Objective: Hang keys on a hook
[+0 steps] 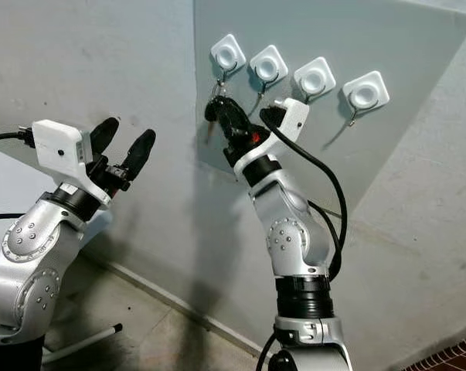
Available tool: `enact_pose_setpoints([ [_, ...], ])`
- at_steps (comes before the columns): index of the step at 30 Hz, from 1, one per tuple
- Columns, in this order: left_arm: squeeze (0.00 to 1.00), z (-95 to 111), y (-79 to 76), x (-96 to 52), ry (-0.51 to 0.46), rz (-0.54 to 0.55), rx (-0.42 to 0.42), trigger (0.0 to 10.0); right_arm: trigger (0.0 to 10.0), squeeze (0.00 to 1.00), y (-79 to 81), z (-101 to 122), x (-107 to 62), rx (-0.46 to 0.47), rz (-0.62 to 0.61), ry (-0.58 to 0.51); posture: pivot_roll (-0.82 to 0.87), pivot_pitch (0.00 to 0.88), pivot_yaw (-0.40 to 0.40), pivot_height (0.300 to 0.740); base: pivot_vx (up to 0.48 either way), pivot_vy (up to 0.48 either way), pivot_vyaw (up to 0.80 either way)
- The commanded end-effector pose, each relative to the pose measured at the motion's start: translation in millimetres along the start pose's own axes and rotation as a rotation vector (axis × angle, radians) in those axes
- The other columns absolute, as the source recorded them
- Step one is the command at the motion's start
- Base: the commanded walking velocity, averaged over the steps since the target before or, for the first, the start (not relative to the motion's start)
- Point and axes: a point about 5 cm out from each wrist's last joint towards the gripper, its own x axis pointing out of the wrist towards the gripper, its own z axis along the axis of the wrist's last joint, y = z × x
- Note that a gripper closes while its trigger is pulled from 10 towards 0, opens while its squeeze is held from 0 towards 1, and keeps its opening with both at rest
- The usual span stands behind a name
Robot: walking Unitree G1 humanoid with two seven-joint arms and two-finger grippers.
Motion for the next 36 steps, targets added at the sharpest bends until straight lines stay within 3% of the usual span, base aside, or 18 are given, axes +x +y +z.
enact_pose_setpoints([
  [1,0.00,-0.9,-0.5,-1.6,0.000,0.010,0.005,10.0,10.0,1.00,0.8,0.6,-1.6,-0.041,0.011,0.000,-0.04,0.000,-0.069,0.728,0.000,0.000,0.00],
  [10,0.00,-26.4,4.5,-9.6,0.066,0.093,0.027,10.0,10.0,1.00,-13.2,-20.8,-18.3,-0.168,-0.010,0.058,-0.05,0.000,-0.062,0.728,0.000,0.000,0.00],
  [12,0.00,-42.3,7.6,-14.9,0.112,0.128,0.024,10.0,10.0,1.00,-20.6,-30.6,-26.7,-0.221,-0.028,0.084,-0.05,0.000,-0.060,0.728,0.000,0.000,0.00],
  [13,0.00,-62.0,10.8,-22.6,0.168,0.169,0.021,10.0,10.0,1.00,-29.5,-42.3,-37.0,-0.271,-0.052,0.129,-0.05,0.000,-0.059,0.728,0.000,0.000,0.00],
  [18,0.00,-91.1,14.5,-33.9,0.257,0.226,0.047,10.0,10.0,1.00,-46.5,-64.0,-56.7,-0.344,-0.089,0.211,-0.06,0.000,-0.056,0.728,0.000,0.000,0.00],
  [26,0.00,-105.8,16.0,-38.8,0.270,0.248,0.067,10.0,10.0,1.00,-54.0,-76.5,-66.6,-0.399,-0.076,0.246,-0.06,0.000,-0.055,0.728,0.000,0.000,0.00],
  [28,0.00,-125.4,16.9,-46.4,0.323,0.273,0.078,10.0,10.0,1.00,-64.0,-92.2,-82.0,-0.432,-0.080,0.316,-0.06,0.000,-0.053,0.728,0.000,0.000,0.00],
  [30,0.00,-169.5,18.9,-68.2,0.465,0.330,0.088,10.0,10.0,1.00,-86.5,-121.5,-122.0,-0.526,-0.124,0.506,-0.07,0.000,-0.048,0.728,0.000,0.000,0.00],
  [31,0.00,-169.5,18.9,-68.2,0.465,0.330,0.088,10.0,10.0,1.00,-86.5,-121.5,-122.0,-0.526,-0.124,0.506,-0.07,0.000,-0.048,0.728,0.000,0.000,0.00],
  [32,0.00,-183.4,18.6,-78.2,0.502,0.337,0.117,10.0,10.0,1.00,-92.9,-131.2,-137.8,-0.539,-0.133,0.582,-0.07,0.000,-0.048,0.728,0.000,0.000,0.00],
  [36,0.00,-204.1,17.0,-92.6,0.589,0.345,0.119,10.0,10.0,1.00,-104.0,-143.6,-163.0,-0.517,-0.189,0.698,-0.07,0.000,-0.046,0.728,0.000,0.000,0.00],
])
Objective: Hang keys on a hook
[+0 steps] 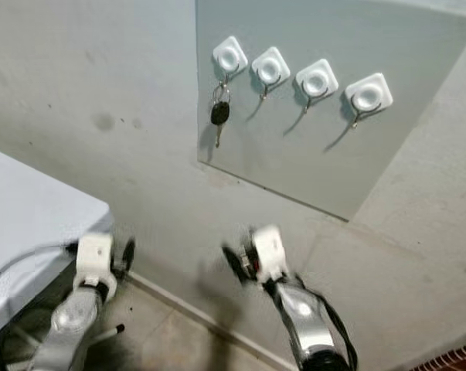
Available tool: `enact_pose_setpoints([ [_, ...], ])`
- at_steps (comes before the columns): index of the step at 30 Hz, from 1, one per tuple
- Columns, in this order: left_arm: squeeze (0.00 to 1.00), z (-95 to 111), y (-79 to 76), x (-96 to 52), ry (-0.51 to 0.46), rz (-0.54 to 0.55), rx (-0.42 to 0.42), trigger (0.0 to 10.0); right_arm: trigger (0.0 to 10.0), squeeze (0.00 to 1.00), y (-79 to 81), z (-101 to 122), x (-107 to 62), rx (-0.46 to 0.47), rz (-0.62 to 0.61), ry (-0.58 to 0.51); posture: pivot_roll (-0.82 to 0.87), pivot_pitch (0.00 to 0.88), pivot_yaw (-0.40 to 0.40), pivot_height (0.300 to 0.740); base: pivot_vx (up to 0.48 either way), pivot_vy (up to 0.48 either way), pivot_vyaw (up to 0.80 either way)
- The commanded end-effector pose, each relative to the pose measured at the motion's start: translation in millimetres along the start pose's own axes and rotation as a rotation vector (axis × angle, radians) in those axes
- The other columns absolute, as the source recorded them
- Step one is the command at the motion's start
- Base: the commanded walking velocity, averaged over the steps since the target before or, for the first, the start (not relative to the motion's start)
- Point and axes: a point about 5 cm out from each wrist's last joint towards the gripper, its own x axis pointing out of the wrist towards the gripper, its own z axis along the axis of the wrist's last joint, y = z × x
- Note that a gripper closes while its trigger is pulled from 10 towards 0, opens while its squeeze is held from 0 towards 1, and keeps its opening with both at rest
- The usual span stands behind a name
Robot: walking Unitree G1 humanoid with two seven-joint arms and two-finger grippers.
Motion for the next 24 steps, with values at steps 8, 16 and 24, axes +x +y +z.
enact_pose_setpoints([
  [8,0.00,-33.8,-7.2,1.2,0.112,-0.042,-0.037,10.0,10.0,1.00,-6.6,-33.1,-11.8,0.005,-0.067,0.145,-0.08,0.000,-0.036,0.728,0.000,0.000,0.00],
  [16,0.00,-63.2,-13.3,-10.0,0.252,-0.065,-0.057,10.0,10.0,1.00,-10.4,-70.3,-34.8,0.083,-0.191,0.322,-0.09,0.000,-0.025,0.728,0.000,0.000,0.00],
  [24,0.00,-87.4,-17.3,-24.3,0.404,-0.069,-0.103,10.0,10.0,0.00,-9.5,-99.8,-59.4,0.153,-0.287,0.465,-0.09,0.000,-0.022,0.728,0.000,0.000,0.00],
])
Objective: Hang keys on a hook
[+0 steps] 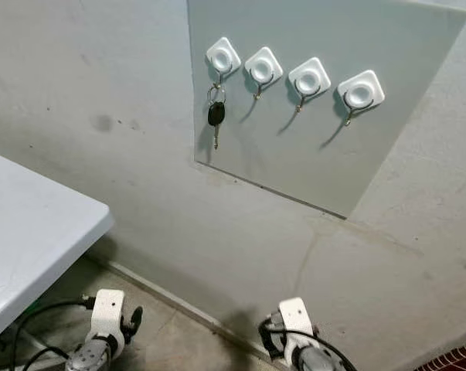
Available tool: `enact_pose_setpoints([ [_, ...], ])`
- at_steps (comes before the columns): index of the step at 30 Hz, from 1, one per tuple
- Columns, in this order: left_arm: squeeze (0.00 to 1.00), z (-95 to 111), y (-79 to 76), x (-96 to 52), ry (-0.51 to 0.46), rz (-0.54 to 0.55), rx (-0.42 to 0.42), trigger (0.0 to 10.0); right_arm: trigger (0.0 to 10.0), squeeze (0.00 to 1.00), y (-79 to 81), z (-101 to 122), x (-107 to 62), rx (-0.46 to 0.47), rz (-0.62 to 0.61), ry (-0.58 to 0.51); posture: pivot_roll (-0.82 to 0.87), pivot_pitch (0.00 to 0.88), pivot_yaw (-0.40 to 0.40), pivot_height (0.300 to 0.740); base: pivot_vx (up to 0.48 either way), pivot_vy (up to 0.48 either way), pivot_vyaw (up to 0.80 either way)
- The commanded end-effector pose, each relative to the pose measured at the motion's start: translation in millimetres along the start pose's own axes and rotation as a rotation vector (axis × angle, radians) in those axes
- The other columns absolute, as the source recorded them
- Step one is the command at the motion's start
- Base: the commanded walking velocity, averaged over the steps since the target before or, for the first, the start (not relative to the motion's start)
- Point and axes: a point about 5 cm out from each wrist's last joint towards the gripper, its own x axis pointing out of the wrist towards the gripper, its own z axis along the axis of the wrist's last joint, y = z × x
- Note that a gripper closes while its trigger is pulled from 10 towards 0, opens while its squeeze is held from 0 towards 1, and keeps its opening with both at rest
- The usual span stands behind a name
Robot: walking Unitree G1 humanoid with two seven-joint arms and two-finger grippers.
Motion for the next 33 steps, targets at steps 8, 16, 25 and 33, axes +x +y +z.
enact_pose_setpoints([
  [8,0.00,-26.2,5.4,-8.4,0.118,0.033,-0.042,10.0,10.0,0.00,-6.8,-21.3,-7.1,0.044,-0.065,0.088,-0.11,0.000,-0.006,0.728,0.000,0.000,0.00],
  [16,0.00,-51.2,17.8,-21.1,0.204,0.093,-0.088,10.0,10.0,0.00,-5.0,-51.2,-18.5,0.045,-0.094,0.196,-0.11,0.000,-0.005,0.728,0.000,0.000,0.00],
  [25,0.00,-43.4,22.9,-17.5,0.184,0.100,-0.081,10.0,10.0,0.00,-1.3,-52.1,-17.8,0.029,-0.083,0.208,-0.11,0.000,-0.008,0.728,0.000,0.000,0.24],
  [33,0.00,-41.5,22.2,-16.3,0.181,0.100,-0.088,10.0,10.0,0.00,-1.3,-51.2,-17.2,0.022,-0.081,0.212,-0.11,0.000,-0.013,0.728,0.000,0.000,0.80],
])
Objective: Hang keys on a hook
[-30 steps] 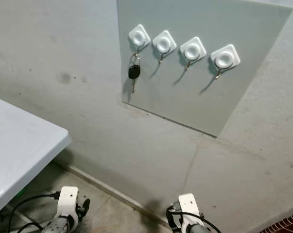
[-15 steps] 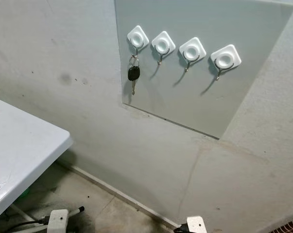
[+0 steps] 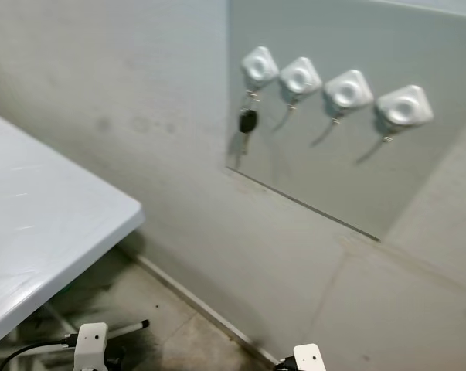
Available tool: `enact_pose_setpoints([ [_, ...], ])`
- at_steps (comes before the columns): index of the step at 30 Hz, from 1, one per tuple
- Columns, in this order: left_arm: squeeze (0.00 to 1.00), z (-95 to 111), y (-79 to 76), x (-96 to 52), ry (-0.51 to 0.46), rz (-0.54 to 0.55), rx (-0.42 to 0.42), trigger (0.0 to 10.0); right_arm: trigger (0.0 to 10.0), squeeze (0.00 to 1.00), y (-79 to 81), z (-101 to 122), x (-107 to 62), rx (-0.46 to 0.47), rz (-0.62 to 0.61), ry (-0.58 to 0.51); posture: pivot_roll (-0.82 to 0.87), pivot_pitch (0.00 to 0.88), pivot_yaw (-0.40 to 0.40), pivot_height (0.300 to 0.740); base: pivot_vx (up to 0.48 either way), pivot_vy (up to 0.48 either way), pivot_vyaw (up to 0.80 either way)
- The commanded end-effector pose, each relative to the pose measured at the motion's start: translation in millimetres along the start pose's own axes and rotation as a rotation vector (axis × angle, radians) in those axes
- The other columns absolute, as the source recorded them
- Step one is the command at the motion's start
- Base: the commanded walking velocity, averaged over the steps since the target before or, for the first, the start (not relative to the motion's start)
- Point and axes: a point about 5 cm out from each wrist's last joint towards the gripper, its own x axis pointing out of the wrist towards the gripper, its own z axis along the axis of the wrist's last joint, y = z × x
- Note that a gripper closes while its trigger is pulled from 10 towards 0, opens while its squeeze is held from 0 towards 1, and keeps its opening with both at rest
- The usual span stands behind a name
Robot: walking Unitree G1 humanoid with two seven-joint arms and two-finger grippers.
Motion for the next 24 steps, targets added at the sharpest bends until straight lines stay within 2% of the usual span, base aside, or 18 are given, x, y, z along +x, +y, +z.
enact_pose_setpoints([
  [1,0.00,-0.2,1.4,0.2,0.008,-0.002,-0.003,10.0,10.0,0.00,-2.2,1.5,0.2,-0.004,-0.002,0.003,-0.11,0.000,-0.014,0.728,0.000,0.000,0.80],
  [24,0.00,-4.9,1.2,-1.2,0.020,0.009,-0.024,10.0,10.0,0.00,-3.3,-0.9,-0.4,-0.016,0.001,0.015,-0.08,0.000,-0.024,0.728,0.000,0.000,0.80],
])
